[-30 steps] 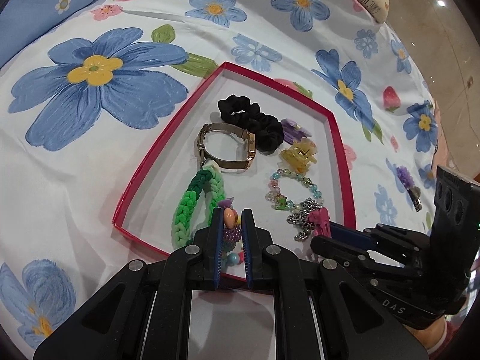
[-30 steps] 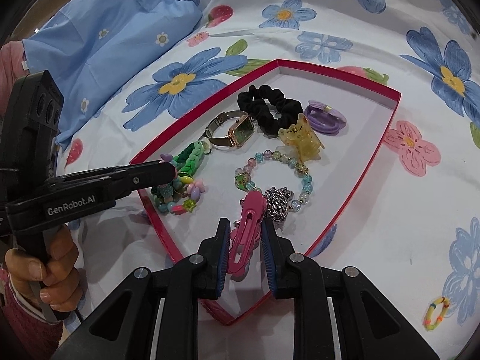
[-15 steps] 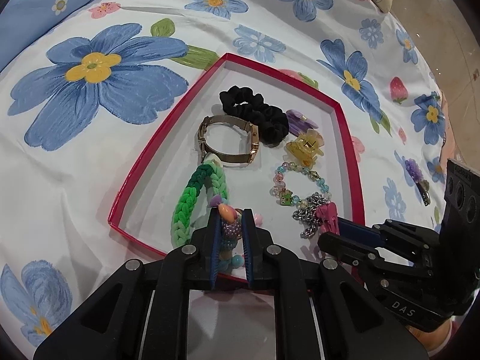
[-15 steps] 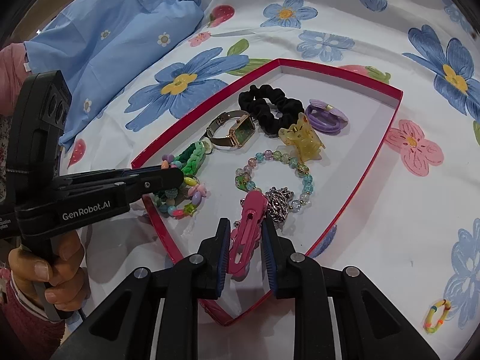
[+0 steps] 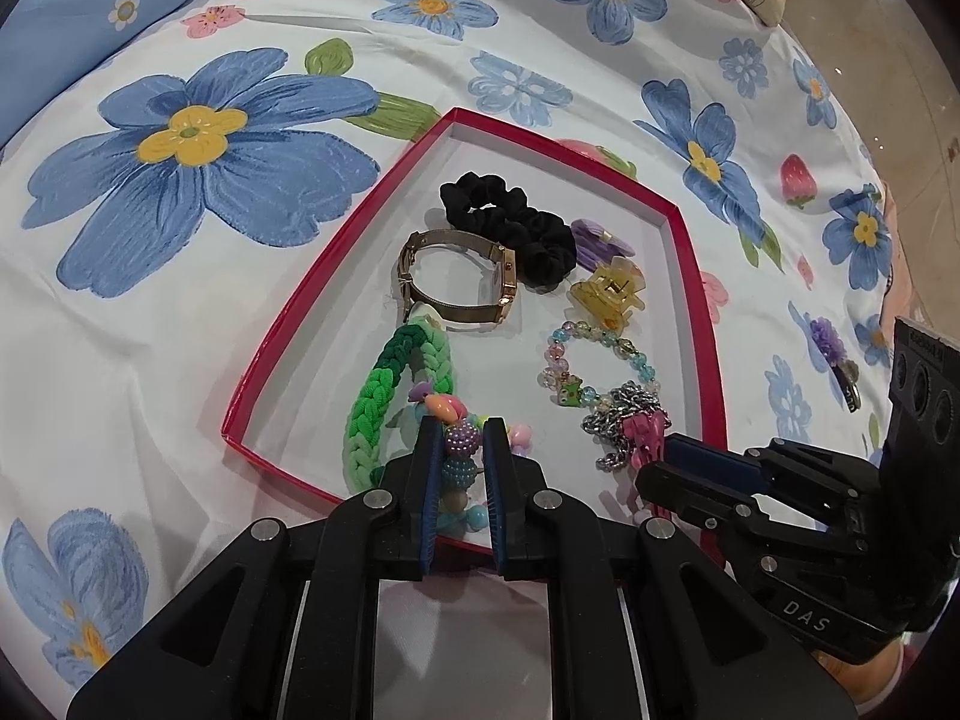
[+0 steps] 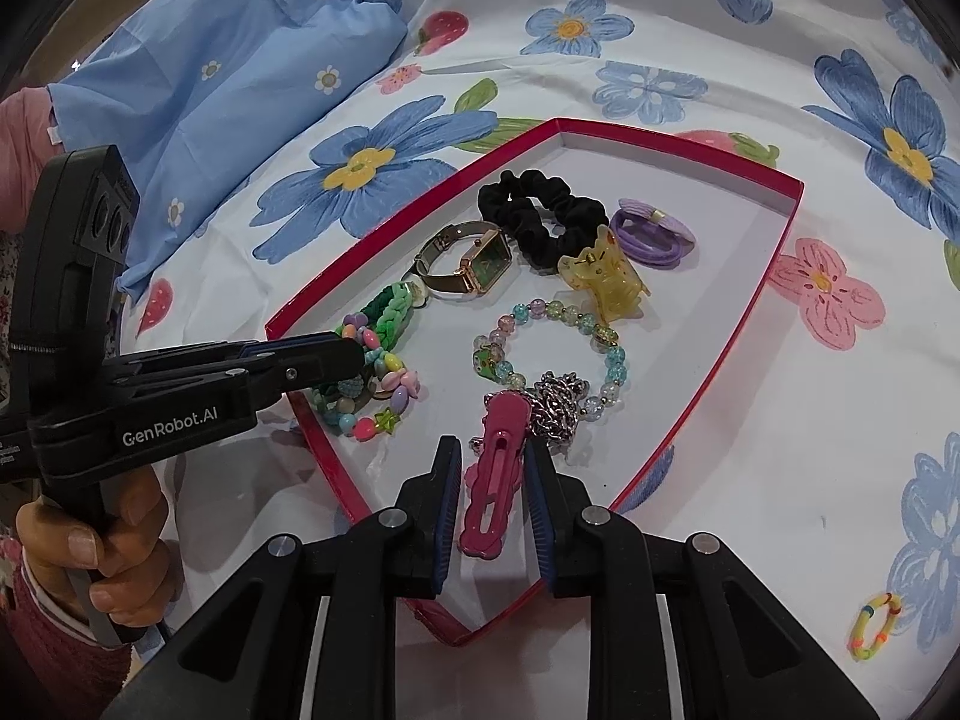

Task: Organize jewelry

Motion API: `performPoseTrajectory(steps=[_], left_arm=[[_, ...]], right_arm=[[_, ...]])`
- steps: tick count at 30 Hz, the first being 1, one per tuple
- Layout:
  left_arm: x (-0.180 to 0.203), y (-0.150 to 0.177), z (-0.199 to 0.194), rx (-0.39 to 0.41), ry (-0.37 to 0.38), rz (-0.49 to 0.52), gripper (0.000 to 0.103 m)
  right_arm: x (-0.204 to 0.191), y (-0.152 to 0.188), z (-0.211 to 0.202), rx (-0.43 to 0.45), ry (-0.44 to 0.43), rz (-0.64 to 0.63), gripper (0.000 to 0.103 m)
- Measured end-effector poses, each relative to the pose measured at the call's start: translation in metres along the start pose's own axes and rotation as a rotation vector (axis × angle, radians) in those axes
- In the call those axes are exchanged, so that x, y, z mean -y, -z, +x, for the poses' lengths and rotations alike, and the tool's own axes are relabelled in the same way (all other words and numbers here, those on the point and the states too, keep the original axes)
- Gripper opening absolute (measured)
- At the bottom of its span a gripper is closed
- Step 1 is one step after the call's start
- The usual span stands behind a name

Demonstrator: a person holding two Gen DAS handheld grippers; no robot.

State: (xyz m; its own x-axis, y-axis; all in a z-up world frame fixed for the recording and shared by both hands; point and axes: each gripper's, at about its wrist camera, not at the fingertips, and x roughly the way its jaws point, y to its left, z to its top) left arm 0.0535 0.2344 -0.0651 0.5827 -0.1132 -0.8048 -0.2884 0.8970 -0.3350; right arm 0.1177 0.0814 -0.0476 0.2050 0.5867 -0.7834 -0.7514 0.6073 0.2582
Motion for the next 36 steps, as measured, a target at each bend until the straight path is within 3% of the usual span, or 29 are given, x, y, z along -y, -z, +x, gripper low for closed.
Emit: performPoseTrajectory(steps=[5, 8, 10, 13, 17, 19, 21, 25, 30, 36], left_arm=[[0.002, 0.0, -0.003, 0.004, -0.002, 0.001, 0.018], [0.003, 0.001, -0.008, 0.012, -0.002, -0.003, 0.028], [0.004, 0.001, -0.012, 0.019, -0.001, -0.008, 0.037], [0.003, 0.003, -0.018, 0.033, 0.006, -0.02, 0.05], [0.002, 0.006, -0.028, 0.051, 0.013, -0.033, 0.056], [0.001, 0.008, -0.033, 0.058, 0.006, -0.042, 0.065], [0.001, 0.012, -0.038, 0.071, -0.005, -0.04, 0.066], [0.0, 0.018, -0.048, 0.104, -0.044, -0.052, 0.08], [0.002, 0.03, -0.062, 0.147, -0.066, -0.061, 0.085], [0.015, 0.051, -0.078, 0.196, -0.103, -0.005, 0.088]], right_arm=[[0.0, 0.0, -0.003, 0.007, -0.003, 0.006, 0.024], [0.002, 0.001, -0.009, 0.025, -0.004, 0.015, 0.029], [0.004, 0.002, -0.016, 0.045, -0.007, 0.024, 0.037], [0.006, 0.003, -0.026, 0.076, -0.004, 0.032, 0.04], [0.01, 0.008, -0.038, 0.12, 0.016, 0.042, 0.045], [0.012, 0.011, -0.043, 0.14, 0.017, 0.055, 0.046], [0.016, 0.014, -0.047, 0.157, 0.017, 0.069, 0.053], [0.023, 0.02, -0.052, 0.186, 0.002, 0.1, 0.065], [0.028, 0.03, -0.063, 0.265, -0.047, 0.153, 0.07], [0.023, 0.04, -0.081, 0.358, -0.077, 0.144, 0.086]])
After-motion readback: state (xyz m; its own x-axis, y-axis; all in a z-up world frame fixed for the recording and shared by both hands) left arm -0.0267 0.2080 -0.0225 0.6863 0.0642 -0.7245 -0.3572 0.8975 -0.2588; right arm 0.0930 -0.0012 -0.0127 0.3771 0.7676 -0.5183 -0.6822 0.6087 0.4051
